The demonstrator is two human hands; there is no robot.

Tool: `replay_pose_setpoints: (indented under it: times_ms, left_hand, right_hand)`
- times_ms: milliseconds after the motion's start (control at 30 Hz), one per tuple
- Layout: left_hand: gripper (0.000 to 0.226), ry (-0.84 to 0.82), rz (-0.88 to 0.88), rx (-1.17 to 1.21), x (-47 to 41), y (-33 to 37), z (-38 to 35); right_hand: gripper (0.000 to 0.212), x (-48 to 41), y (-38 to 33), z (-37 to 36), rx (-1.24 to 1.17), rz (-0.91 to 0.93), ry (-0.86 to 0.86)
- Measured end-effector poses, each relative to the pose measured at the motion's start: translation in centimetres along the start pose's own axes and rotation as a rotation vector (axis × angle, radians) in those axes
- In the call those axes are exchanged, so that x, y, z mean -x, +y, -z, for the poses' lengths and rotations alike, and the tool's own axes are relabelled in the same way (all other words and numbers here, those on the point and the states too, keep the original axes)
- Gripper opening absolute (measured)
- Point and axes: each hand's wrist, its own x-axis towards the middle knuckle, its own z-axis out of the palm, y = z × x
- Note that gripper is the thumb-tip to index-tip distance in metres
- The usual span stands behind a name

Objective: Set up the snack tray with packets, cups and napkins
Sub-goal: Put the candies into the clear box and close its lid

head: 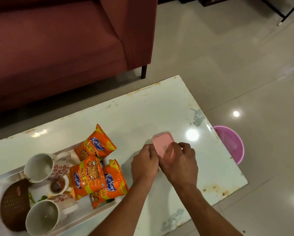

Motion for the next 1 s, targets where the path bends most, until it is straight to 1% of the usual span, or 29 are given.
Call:
replay_pose_setpoints:
  times_ms: [100,200,267,367,533,667,733,833,933,1000]
  left_hand:
    - [0.047,-0.021,-0.059,-0.074,-0.4,0.0,0.3]
    - [0.056,-0.018,-0.133,-0.231,-1.4,0.3,0.7]
    - [0.055,-0.024,-0.171,-0.311,-2.2,0.5,1.1]
    - [0.049,-0.060,-0.187,-0.341,-3.5,0.8,1.6]
    - [0.041,-0.049,-0.150,-0.277,-4.2,1.4,1.6]
    - [0.028,-0.102,0.038,-0.043,-5.1,1.6,1.9]
    - [0.024,-0.118,0.104,0.013,-5.4,1.8,2.1]
    - [0.022,-0.113,0.139,-0.005,-5.7,2.4,2.2]
    - [0.025,-0.129,0.106,-0.124,-5.7,3.3,2.7]
    - [0.026,-0.107,0.074,-0.212,-5.5,3.3,3.4]
  right_hand:
    - [0.067,0.1,-0.3,-0.3,0.007,-0.014,0.038]
    - [0.071,0.0,-0.5,-0.4,0.034,-0.012,0.055]
    - [0.072,-0.1,-0.5,-0.4,0.056,-0.018,0.056]
    - [0.070,-0.4,-0.6,-0.5,0.062,-0.031,0.047]
    - [0.065,-0.3,-0.6,-0.9,0.044,-0.034,0.010]
    - [0.062,-0.3,-0.2,-1.0,0.024,-0.029,-0.057]
    - [0.061,-0.5,-0.2,-1.0,0.007,-0.031,-0.076]
    - [0.060,-0.9,-0.3,-0.9,-0.025,-0.064,-0.097]
    - [0.060,-1.1,-0.8,-0.7,-0.102,-0.114,-0.089]
    - [0.061,-0.8,-1.3,-0.8,-0.165,-0.120,-0.074]
